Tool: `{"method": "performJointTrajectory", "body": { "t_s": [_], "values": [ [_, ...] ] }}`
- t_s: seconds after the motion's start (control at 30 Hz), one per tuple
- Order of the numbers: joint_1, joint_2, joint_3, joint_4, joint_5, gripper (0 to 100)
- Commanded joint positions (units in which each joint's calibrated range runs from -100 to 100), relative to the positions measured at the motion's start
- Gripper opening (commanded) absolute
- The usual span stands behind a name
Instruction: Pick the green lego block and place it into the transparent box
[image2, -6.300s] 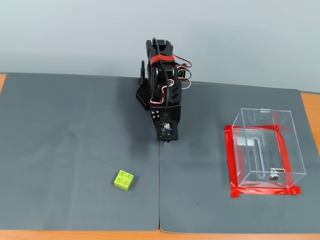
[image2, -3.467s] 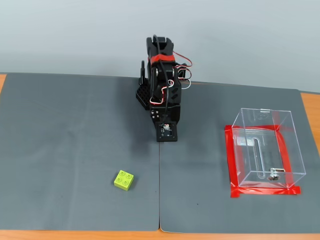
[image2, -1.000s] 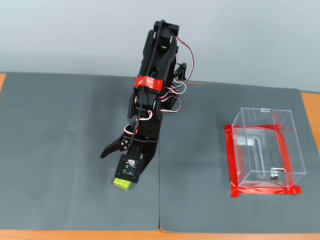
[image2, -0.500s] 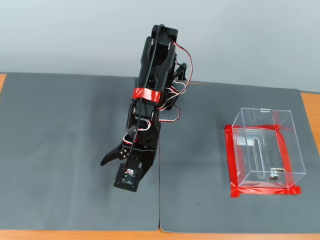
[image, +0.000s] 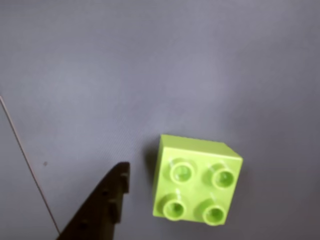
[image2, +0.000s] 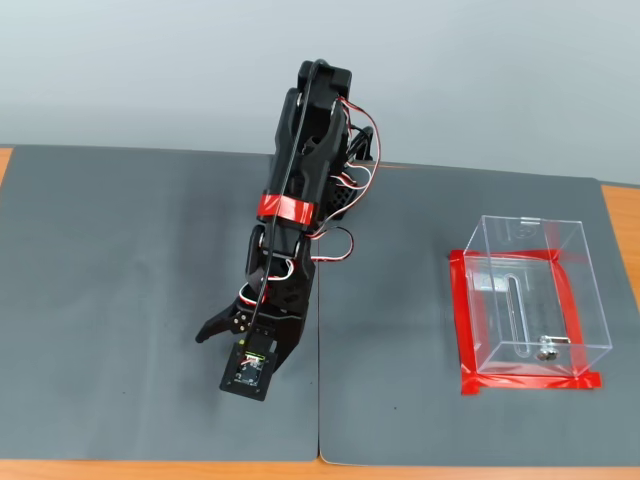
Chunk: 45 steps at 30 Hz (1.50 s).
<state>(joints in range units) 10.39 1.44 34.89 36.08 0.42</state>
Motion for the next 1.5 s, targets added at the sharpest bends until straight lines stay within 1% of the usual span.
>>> {"method": "performJointTrajectory", "body": {
  "t_s": [0.0,0.53,0.6,0.77,0.97,1.1,1.2,1.23,1.27,1.47],
  "values": [
    [0.39,-0.3,-1.92,-0.23,0.24,46],
    [0.39,1.65,-2.1,0.47,0.18,46],
    [0.46,1.65,-2.19,2.11,-0.02,46],
    [0.46,1.57,-2.1,2.11,-0.02,42],
    [0.46,1.57,-2.1,2.11,-0.08,41],
    [0.46,1.48,-2.01,2.11,-0.13,34],
    [0.46,1.48,-2.01,2.11,-0.13,26],
    [0.46,1.48,-2.01,2.11,-0.13,21],
    [0.46,1.48,-2.01,2.11,-0.13,18],
    [0.46,1.4,-2.01,2.11,-0.13,5]
  ]
}}
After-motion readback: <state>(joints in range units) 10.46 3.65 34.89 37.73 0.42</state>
